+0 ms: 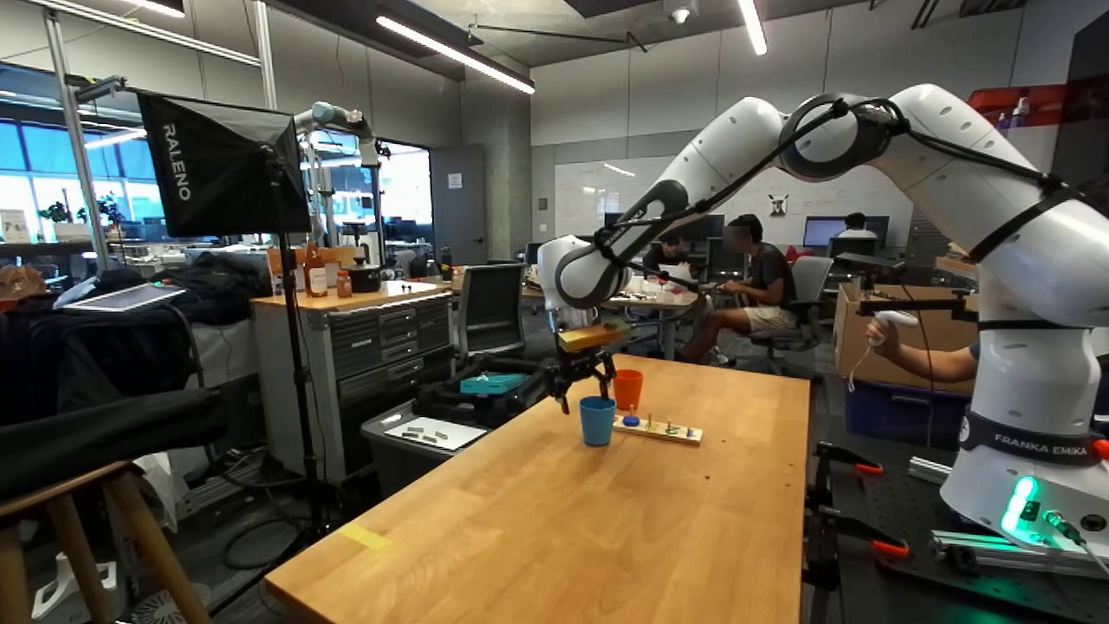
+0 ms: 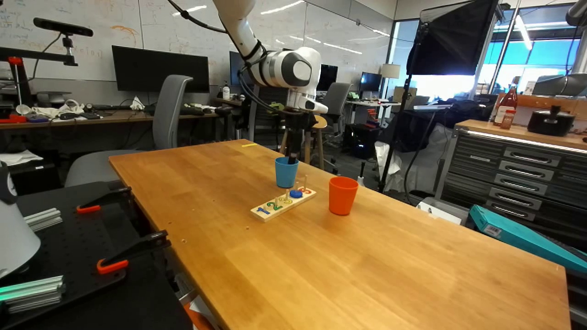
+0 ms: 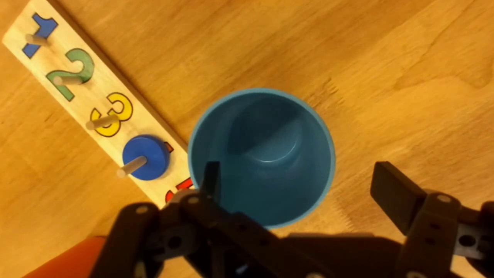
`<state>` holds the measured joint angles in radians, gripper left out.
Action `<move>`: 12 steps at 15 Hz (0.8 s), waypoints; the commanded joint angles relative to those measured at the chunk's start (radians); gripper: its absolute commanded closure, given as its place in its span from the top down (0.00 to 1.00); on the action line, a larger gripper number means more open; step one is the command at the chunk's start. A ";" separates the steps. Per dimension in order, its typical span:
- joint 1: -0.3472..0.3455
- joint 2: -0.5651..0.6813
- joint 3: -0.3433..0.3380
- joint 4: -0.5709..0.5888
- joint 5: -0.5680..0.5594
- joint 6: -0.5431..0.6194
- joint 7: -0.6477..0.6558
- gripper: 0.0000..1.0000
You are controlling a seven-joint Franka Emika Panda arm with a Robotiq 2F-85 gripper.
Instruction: Put the blue cup in the orange cup
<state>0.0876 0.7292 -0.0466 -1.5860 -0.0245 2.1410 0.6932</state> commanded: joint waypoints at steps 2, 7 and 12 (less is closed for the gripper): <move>0.005 0.001 -0.009 -0.052 0.041 0.100 -0.019 1.00; 0.001 0.004 -0.008 -0.079 0.052 0.138 -0.025 0.66; 0.001 0.001 -0.013 -0.086 0.058 0.144 -0.025 0.27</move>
<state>0.0860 0.7305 -0.0463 -1.6683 0.0063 2.2610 0.6919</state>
